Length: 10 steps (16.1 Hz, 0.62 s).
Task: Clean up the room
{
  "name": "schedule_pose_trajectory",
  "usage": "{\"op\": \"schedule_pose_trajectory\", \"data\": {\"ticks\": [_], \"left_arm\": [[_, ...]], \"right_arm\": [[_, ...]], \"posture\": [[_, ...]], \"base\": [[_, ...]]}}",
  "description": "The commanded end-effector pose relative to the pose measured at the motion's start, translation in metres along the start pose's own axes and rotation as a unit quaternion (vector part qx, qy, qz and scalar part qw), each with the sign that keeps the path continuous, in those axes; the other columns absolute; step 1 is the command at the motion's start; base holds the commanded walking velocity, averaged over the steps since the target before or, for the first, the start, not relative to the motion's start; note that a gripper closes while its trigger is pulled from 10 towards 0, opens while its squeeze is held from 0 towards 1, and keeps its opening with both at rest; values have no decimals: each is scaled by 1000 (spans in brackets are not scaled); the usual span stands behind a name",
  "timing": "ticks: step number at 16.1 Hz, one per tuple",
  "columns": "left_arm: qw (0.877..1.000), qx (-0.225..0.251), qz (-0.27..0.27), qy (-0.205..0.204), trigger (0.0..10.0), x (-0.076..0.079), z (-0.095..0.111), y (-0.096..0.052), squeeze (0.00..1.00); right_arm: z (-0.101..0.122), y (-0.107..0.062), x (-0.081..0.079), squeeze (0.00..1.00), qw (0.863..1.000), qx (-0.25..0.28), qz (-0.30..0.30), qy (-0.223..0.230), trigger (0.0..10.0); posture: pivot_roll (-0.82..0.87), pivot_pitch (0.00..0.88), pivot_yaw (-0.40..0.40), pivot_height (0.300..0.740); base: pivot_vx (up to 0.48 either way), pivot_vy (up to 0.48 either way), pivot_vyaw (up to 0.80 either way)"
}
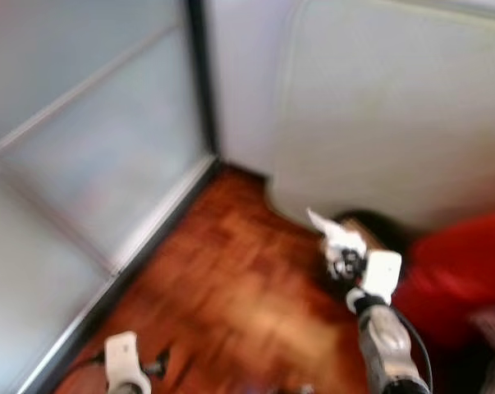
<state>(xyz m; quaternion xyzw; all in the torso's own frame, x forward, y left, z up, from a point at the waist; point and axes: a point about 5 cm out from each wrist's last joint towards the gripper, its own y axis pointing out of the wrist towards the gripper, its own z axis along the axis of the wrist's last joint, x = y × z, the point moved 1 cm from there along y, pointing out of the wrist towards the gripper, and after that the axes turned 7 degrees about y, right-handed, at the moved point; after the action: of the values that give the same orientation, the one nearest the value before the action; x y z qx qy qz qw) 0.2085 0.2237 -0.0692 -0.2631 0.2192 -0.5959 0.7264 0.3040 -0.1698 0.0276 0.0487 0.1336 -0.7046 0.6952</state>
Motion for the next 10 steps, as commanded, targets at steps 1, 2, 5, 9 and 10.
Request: {"op": "schedule_pose_trajectory", "data": {"ticks": [1, 2, 5, 9, 10], "left_arm": [[1000, -21, 14, 12, 10000, -12, -10, -4, 0], [1000, -21, 14, 12, 10000, -12, -11, -4, 0], [1000, -24, 15, 13, 10000, -13, -12, -5, 0], [999, -25, 15, 13, 10000, -14, -12, -5, 0], [1000, -25, 15, 12, 10000, -14, -12, -5, 0]], "right_arm": [[-9, -3, -8, 0, 1000, -15, 7, 9, 10000], [-9, -3, -8, 0, 1000, -16, 6, 9, 10000], [-9, -3, -8, 0, 1000, -17, 6, 9, 10000], [-9, -4, -7, 0, 1000, -12, 7, 6, 10000], [-8, -4, -7, 0, 1000, -12, 9, 4, 10000]], "posture": [[31, 203, 18, 740], [32, 205, 18, 740], [33, 211, 17, 740], [34, 218, 13, 740], [34, 219, 12, 740]], "base": [[341, 0, -800], [341, 0, -800], [344, 0, -800], [342, 0, -516], [341, 0, 0]]}}
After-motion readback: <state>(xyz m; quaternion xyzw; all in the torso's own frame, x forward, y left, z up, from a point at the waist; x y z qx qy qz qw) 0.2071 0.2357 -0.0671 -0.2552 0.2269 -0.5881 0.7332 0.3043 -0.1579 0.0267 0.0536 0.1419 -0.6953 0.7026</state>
